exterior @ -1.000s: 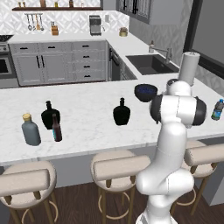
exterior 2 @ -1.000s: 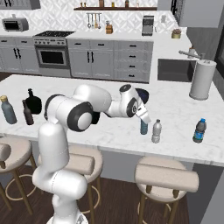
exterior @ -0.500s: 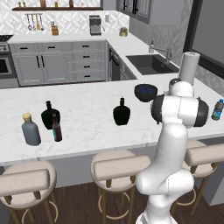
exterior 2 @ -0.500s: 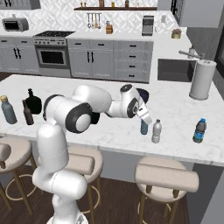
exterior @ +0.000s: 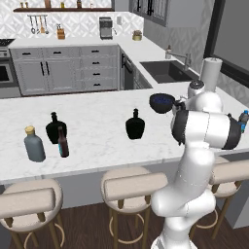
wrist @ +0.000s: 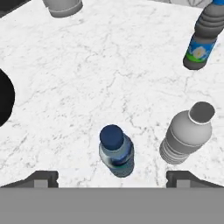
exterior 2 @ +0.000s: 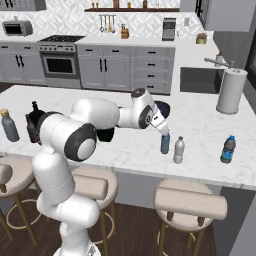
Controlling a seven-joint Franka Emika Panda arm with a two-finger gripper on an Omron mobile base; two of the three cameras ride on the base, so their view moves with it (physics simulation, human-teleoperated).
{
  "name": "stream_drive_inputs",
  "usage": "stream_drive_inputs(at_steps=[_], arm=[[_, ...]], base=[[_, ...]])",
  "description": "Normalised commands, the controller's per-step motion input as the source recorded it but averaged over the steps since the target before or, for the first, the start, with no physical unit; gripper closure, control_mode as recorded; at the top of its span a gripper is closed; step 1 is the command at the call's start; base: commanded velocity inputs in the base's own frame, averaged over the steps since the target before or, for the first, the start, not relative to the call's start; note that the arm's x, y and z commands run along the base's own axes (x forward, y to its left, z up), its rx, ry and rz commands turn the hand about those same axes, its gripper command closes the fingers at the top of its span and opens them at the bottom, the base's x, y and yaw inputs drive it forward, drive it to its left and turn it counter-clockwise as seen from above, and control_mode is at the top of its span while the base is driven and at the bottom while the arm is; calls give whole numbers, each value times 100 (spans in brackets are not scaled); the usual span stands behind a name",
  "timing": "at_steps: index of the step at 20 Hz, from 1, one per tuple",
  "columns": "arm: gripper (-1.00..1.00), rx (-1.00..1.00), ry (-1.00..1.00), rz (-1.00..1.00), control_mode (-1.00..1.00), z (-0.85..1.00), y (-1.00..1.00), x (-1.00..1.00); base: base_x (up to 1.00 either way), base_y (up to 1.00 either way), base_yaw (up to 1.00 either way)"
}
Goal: Move the plastic bottles in the middle to the plastics group, and the glass bottles in the middle to the glass group.
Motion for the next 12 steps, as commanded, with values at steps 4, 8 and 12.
stream_drive_inputs(at_steps=[4,8,12], arm=[[-100,0,14,50,-100,29,38,-62],[-100,0,27,64,-100,28,42,-55],[-100,0,31,66,-100,32,58,-26]], base=[[0,0,0],[0,0,0],[0,0,0]])
